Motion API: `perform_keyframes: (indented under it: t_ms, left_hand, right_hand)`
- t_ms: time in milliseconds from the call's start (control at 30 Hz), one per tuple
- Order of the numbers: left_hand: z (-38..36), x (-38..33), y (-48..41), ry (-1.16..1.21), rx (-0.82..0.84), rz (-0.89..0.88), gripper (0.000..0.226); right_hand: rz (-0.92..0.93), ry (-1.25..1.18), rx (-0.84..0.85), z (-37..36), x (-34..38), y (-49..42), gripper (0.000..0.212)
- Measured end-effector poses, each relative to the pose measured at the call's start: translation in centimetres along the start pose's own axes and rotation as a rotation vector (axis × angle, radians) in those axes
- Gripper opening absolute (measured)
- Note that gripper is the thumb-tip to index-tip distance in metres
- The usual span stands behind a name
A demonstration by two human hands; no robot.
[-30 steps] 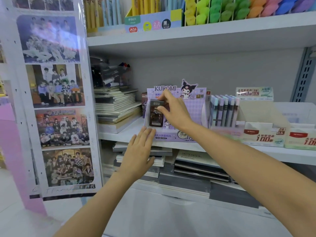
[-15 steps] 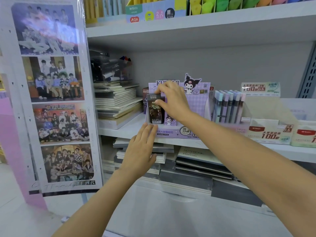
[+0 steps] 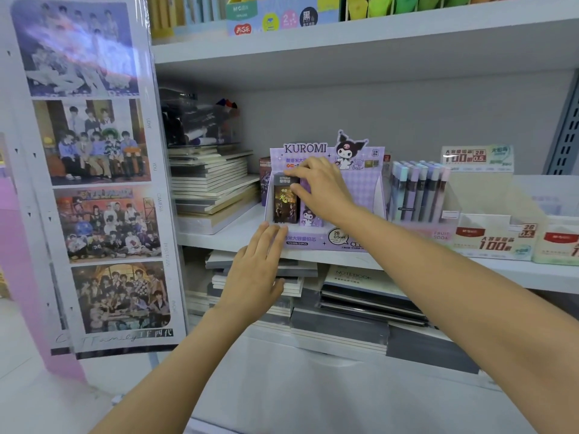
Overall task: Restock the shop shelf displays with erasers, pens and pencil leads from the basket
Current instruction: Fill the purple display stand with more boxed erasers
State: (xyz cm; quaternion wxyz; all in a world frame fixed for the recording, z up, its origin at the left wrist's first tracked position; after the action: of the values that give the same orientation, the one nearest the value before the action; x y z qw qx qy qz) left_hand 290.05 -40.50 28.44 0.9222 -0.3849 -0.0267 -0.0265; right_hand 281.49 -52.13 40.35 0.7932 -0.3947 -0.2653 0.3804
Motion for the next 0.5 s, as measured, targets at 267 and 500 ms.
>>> perform_keyframes:
  t_ms: [267, 500]
  left_hand:
    - [2.2, -2.2, 1.2, 0.104, -0.105, 0.007, 0.071]
    - [-5.3, -8.2, 8.8, 0.201, 0.005, 0.029, 0.028]
  right_hand:
    - [0.134, -0.331, -0.162, 5.5, 2.8, 8.2, 0.03]
    - [-0.159, -0.478, 0.131, 1.5, -0.3, 27.2, 0.014]
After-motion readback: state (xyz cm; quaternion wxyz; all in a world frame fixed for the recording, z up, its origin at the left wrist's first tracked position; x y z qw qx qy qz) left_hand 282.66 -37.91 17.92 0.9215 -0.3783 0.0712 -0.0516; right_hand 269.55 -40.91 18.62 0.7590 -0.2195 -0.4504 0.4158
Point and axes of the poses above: each hand's wrist, its own y-axis away from the middle knuckle, its own z-axis out of the back of the hand, x = y × z, the point moved 6 cm from there along -y, towards the middle knuckle, and after that the axes turned 10 degrees about -x, right-handed, at the moved point
